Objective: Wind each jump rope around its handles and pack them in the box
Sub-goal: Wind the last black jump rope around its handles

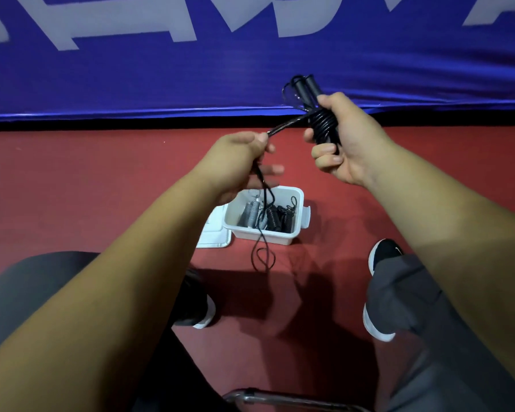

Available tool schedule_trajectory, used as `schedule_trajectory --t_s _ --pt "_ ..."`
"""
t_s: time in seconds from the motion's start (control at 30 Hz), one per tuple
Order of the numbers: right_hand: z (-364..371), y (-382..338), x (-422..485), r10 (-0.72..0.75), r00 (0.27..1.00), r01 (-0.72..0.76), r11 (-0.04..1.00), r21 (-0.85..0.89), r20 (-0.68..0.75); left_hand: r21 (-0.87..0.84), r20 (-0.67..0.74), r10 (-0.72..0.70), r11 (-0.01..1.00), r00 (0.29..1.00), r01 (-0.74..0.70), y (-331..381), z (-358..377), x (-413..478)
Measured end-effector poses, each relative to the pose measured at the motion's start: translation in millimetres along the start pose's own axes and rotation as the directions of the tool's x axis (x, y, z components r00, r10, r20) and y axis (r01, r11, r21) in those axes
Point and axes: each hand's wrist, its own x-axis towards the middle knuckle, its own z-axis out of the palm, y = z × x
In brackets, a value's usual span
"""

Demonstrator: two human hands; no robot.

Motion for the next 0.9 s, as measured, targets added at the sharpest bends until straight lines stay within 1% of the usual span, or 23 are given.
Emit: schedule_trajectory --t_s 0.03,0.07,0.1,0.17,0.23,0.3,0.37,0.4,0.47,0.57,0.6,0.63,0.67,0.7,0.73,0.77,0.8,0.83,0.87,0.9 --pt "-1.4 -0.3 1.5 0.013 1.000 -0.013 1.000 0.025 -0.009 -0.102 0.007 0.038 0.994 0.999 -0.037 2.6 0.1 1.0" --pt "-2.8 0.8 2.9 0.027 0.999 -0.026 0.999 0.027 -0.018 -0.151 0.024 0.091 0.985 0.996 -0.086 5.2 -1.3 1.6" --pt "-3.6 2.8 4.2 0.040 0.999 -0.040 0.999 0.013 -0.026 -0.166 0.051 0.143 0.977 0.988 -0.132 7.9 -3.3 1.7" --pt "-3.8 8.8 7.1 0.064 0.997 -0.065 0.998 -0.015 -0.034 -0.126 0.130 0.207 0.973 0.970 -0.191 13.1 -9.5 -1.6" --pt "-3.3 12.5 9.3 0.072 0.997 -0.074 0.997 -0.026 -0.041 -0.011 0.217 0.227 0.973 0.949 -0.230 14.9 -17.9 -7.4" --pt "-4.1 12.3 10.6 0.061 0.997 -0.062 0.997 -0.035 -0.044 0.168 0.301 0.201 0.951 0.932 -0.259 14.8 -25.3 -14.3" --pt "-5.0 10.6 11.3 0.048 0.998 -0.049 0.998 -0.042 -0.043 0.343 0.378 0.109 0.906 0.919 -0.248 13.5 -30.2 -20.4" --pt "-5.0 9.9 11.1 0.044 0.998 -0.046 0.998 -0.052 -0.036 0.419 0.388 0.042 0.882 0.921 -0.217 12.4 -32.1 -22.1" --pt "-2.0 9.5 8.1 0.043 0.999 -0.044 0.995 -0.095 -0.008 0.586 0.331 -0.049 0.794 0.942 -0.165 9.1 -32.7 -24.4" --pt "2.9 9.1 1.8 0.056 0.998 -0.050 0.990 -0.133 0.041 0.782 0.207 -0.036 0.607 0.978 -0.143 2.3 -30.9 -24.6" --pt "4.0 8.5 0.2 0.060 0.997 -0.053 0.990 -0.129 0.056 0.818 0.158 -0.021 0.563 0.987 -0.119 -0.1 -31.0 -23.8" --pt "4.4 7.3 -0.9 0.063 0.996 -0.053 0.991 -0.126 0.069 0.831 0.110 -0.015 0.551 0.994 -0.084 -2.5 -31.1 -22.5" --pt "4.6 6.2 -1.9 0.064 0.995 -0.053 0.991 -0.124 0.080 0.820 0.069 -0.019 0.570 0.997 -0.046 -4.5 -30.1 -21.1" --pt "4.4 5.3 -2.6 0.064 0.994 -0.053 0.992 -0.118 0.086 0.781 0.031 -0.023 0.624 0.999 -0.010 -6.5 -28.3 -20.1" --pt "3.8 4.2 -2.3 0.062 0.994 -0.053 0.993 -0.107 0.087 0.704 -0.015 -0.031 0.709 0.999 0.032 -6.9 -24.7 -20.3" --pt "3.4 3.9 -1.7 0.062 0.995 -0.054 0.994 -0.094 0.080 0.576 -0.068 -0.050 0.813 0.996 0.080 -7.2 -20.1 -20.3" --pt "2.9 3.9 -0.8 0.064 0.996 -0.058 0.995 -0.082 0.068 0.409 -0.111 -0.075 0.905 0.991 0.114 -7.1 -15.6 -20.5" --pt "2.0 4.4 0.4 0.069 0.996 -0.064 0.995 -0.074 0.056 0.247 -0.137 -0.083 0.962 0.987 0.116 -5.8 -11.1 -21.0" --pt "0.7 5.6 2.3 0.073 0.996 -0.070 0.995 -0.068 0.042 0.124 -0.150 -0.065 0.989 0.987 0.084 -5.1 -8.7 -20.1" --pt "-1.2 7.1 4.6 0.077 0.997 -0.075 0.995 -0.066 0.024 0.041 -0.157 -0.024 0.999 0.987 0.031 -5.2 -8.0 -18.3"
